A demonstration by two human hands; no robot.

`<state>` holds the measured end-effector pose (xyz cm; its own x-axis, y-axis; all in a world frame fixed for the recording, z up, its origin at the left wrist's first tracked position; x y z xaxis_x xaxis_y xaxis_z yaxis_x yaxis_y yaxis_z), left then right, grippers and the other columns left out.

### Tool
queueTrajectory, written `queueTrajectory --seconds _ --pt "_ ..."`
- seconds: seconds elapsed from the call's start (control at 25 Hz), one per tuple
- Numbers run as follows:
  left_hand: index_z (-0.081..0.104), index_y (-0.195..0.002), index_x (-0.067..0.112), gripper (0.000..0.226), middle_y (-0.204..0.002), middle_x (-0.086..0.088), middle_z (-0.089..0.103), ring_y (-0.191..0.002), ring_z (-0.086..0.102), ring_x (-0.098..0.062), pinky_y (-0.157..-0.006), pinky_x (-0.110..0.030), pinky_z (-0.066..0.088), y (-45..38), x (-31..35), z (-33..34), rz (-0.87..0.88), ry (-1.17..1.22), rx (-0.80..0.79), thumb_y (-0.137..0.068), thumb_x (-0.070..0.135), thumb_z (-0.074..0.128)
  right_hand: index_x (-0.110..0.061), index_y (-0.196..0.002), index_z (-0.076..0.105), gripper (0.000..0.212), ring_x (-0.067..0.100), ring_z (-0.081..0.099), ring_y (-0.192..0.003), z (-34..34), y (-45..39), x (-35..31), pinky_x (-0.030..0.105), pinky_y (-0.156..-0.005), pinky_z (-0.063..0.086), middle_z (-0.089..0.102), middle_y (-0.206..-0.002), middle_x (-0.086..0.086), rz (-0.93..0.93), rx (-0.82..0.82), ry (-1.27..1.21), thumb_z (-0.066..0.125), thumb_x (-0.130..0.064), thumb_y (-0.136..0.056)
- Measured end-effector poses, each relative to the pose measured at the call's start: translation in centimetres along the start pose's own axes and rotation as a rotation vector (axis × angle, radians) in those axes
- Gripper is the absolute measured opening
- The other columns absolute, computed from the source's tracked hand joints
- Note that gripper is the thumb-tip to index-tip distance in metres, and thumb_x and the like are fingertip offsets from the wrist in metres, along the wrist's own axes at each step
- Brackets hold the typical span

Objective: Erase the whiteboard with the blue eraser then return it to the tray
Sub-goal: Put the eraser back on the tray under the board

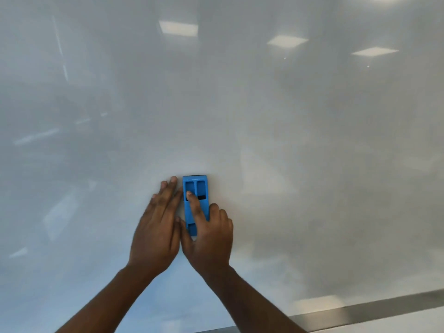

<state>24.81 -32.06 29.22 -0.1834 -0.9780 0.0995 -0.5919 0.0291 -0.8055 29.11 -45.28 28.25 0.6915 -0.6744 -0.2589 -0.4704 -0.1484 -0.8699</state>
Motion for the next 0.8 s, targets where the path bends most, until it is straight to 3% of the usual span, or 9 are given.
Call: queueTrajectory --seconds 0.16,0.28,0.44,0.52,0.64,0.8 --pt "0.018 -0.165 0.039 0.061 -0.171 0.029 0.015 -0.16 0.018 0.005 -0.127 -0.01 0.017 1.5 3.0 -0.8 -0.217 0.342 -0.025 -0.109 0.03 0.04 -0.039 -0.161 0.028 0.062 0.015 0.043 -0.077 -2.7 0.5 -0.3 0.031 -0.065 0.045 0.054 -0.089 -0.002 0.016 -0.069 0.027 0.045 -0.052 -0.103" --pt "0.022 -0.155 0.051 0.054 -0.153 0.04 0.035 -0.138 0.043 0.02 -0.107 -0.001 0.038 3.0 4.4 -1.8 -0.44 0.613 0.06 -0.108 0.045 0.048 -0.042 -0.163 0.018 0.073 0.017 0.05 -0.085 -4.1 2.0 0.4 0.032 -0.07 0.048 0.06 -0.1 -0.002 -0.15 -0.192 0.038 0.051 -0.053 -0.098" --pt "0.043 -0.152 0.031 0.054 -0.137 0.01 0.059 -0.117 0.069 -0.016 -0.086 -0.025 0.064 5.8 4.7 -3.0 -0.697 0.716 0.191 -0.101 0.036 0.06 -0.047 -0.162 0.006 0.094 0.017 0.055 -0.096 -5.3 4.1 1.3 0.033 -0.077 0.05 0.062 -0.11 -0.006 -0.273 -0.357 0.003 0.065 -0.055 -0.089" --pt "0.05 -0.141 0.027 0.039 -0.134 -0.001 0.062 -0.113 0.071 -0.025 -0.075 -0.028 0.067 7.9 4.8 -3.3 -0.818 0.729 0.233 -0.104 0.025 0.061 -0.046 -0.159 0.016 0.095 0.014 0.055 -0.105 -5.6 5.0 1.3 0.032 -0.086 0.051 0.061 -0.119 -0.009 -0.186 -0.414 -0.107 0.073 -0.056 -0.084" --pt "0.051 -0.135 0.027 0.032 -0.129 -0.006 0.062 -0.105 0.075 -0.025 -0.067 -0.024 0.065 10.8 5.1 -4.6 -1.044 0.838 0.317 -0.105 0.02 0.061 -0.037 -0.153 0.034 0.09 0.009 0.054 -0.113 -5.6 7.3 0.7 0.026 -0.095 0.052 0.057 -0.128 -0.012 0.07 -0.501 -0.37 0.084 -0.052 -0.08" --pt "0.045 -0.132 0.026 0.034 -0.111 0.004 0.06 -0.1 0.074 -0.027 -0.062 -0.018 0.062 14.3 4.7 -6.9 -1.215 0.826 0.446 -0.104 0.021 0.063 -0.024 -0.133 0.054 0.066 0.004 0.066 -0.1 -4.9 10.4 -1.6 0.009 -0.074 0.055 0.066 -0.127 -0.004 0.494 -0.639 -0.723 0.091 -0.032 -0.078"
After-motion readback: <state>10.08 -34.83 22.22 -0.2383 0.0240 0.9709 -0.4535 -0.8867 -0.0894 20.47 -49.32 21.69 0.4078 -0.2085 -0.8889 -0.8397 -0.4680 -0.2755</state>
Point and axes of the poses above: each hand's wrist, its own y-axis away from the middle knuckle, its own z-axis out of the palm, x = y × z, the point moved 2 cm from there along -y, towards the middle knuckle
